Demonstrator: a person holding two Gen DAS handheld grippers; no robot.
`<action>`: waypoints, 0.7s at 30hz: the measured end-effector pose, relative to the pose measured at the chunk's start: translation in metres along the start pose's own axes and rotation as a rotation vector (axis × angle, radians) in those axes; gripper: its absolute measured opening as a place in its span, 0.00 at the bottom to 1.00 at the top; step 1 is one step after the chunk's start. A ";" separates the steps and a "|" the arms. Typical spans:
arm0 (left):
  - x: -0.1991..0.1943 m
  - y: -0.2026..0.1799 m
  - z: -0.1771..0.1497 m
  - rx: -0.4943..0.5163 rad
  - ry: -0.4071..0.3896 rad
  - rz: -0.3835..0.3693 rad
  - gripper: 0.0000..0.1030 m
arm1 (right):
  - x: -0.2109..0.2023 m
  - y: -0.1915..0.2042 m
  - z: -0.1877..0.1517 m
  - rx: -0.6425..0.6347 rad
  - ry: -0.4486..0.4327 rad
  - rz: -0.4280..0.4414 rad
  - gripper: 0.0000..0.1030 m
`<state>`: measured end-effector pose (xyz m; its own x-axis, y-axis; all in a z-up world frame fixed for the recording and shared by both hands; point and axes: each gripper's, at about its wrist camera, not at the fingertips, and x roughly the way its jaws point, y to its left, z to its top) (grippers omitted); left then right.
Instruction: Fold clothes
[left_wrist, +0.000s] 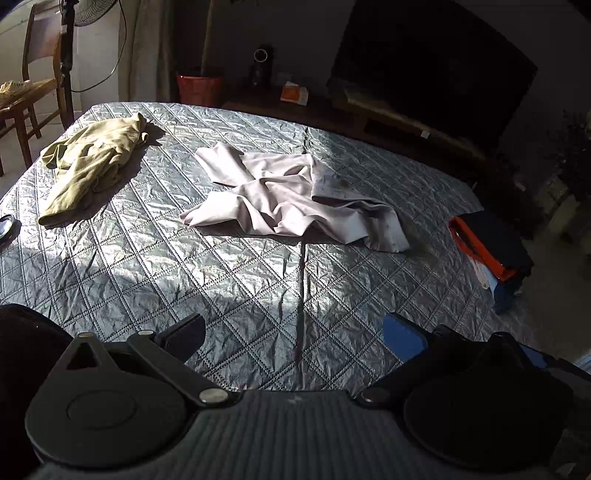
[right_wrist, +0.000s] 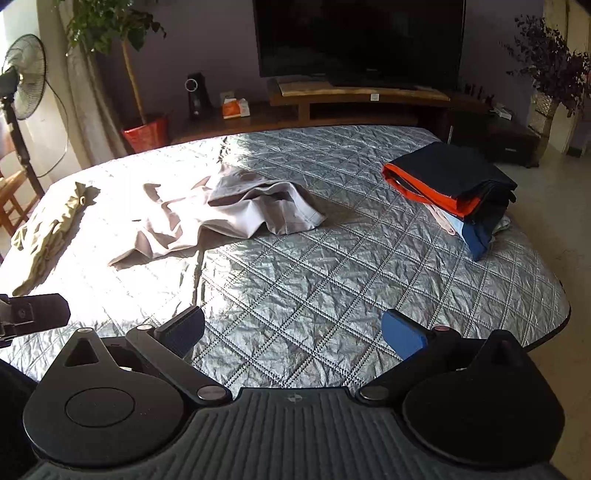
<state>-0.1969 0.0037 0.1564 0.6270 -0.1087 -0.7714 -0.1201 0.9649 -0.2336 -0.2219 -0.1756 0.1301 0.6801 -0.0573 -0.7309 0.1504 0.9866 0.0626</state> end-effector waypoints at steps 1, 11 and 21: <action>-0.004 0.001 -0.003 -0.013 -0.012 0.011 0.99 | -0.004 -0.001 0.000 -0.002 -0.005 -0.005 1.00; -0.014 -0.008 -0.012 0.031 -0.023 0.078 0.99 | -0.033 -0.003 -0.001 -0.043 -0.059 -0.024 1.00; -0.026 -0.012 -0.016 0.055 -0.020 0.113 0.99 | -0.056 0.009 0.000 -0.099 -0.112 -0.019 1.00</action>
<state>-0.2239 -0.0094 0.1699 0.6271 0.0061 -0.7789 -0.1494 0.9824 -0.1126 -0.2590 -0.1633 0.1716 0.7548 -0.0871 -0.6502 0.0960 0.9951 -0.0218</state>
